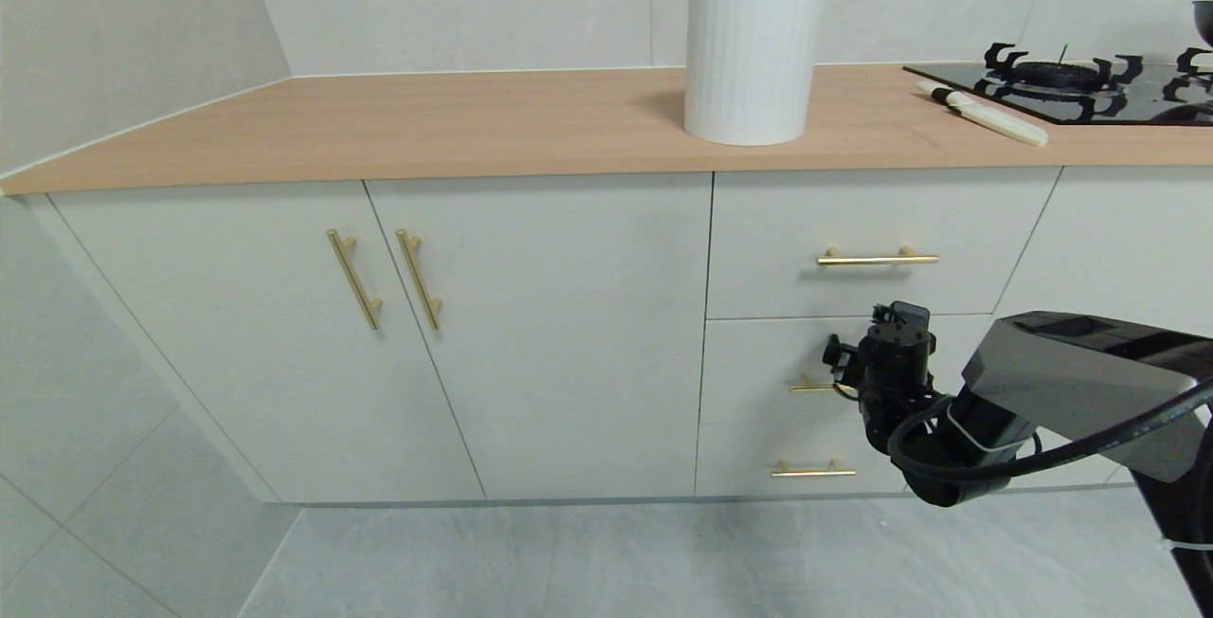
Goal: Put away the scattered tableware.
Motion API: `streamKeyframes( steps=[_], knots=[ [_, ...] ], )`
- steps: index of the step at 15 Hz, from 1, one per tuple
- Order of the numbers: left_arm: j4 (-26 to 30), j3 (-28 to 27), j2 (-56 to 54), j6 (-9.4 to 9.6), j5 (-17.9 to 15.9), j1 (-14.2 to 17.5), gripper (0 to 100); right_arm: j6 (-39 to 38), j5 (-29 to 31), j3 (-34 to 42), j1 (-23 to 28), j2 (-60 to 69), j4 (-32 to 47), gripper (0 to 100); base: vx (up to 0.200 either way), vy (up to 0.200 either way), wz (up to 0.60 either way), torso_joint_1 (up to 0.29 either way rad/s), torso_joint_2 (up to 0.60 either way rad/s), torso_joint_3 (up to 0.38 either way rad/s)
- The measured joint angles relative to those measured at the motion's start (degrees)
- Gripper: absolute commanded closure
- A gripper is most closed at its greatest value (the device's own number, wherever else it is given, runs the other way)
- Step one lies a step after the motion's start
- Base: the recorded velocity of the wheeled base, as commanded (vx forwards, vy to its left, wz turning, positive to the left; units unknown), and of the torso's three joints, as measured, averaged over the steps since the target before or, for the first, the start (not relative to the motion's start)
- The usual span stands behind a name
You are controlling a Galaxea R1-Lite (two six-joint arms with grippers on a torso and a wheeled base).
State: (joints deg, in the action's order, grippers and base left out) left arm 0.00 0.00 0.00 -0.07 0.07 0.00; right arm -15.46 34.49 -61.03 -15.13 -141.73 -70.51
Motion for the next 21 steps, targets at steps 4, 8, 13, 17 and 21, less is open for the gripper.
streamKeyframes(
  steps=[4,8,13,17,21],
  knots=[
    [0.0,0.0,0.0,0.0,0.0,0.0,0,0.0,0.4,-0.7,0.6,-0.4,-0.3,0,0.0,0.0,0.0,0.0,0.0,0.0],
    [0.0,0.0,0.0,0.0,0.0,0.0,0,0.5,0.3,1.0,0.8,0.6,-0.7,0,0.0,0.0,0.0,0.0,0.0,0.0],
    [0.0,0.0,0.0,0.0,0.0,0.0,0,5.3,-3.4,15.8,0.5,14.1,-0.2,0,0.0,0.0,0.0,0.0,0.0,0.0],
    [0.0,0.0,0.0,0.0,0.0,0.0,0,9.9,-5.2,31.7,0.1,33.0,0.1,0,0.0,0.0,0.0,0.0,0.0,0.0],
    [0.0,0.0,0.0,0.0,0.0,0.0,0,14.7,-3.0,45.0,-0.4,52.8,0.3,0,0.0,0.0,0.0,0.0,0.0,0.0]
  ],
)
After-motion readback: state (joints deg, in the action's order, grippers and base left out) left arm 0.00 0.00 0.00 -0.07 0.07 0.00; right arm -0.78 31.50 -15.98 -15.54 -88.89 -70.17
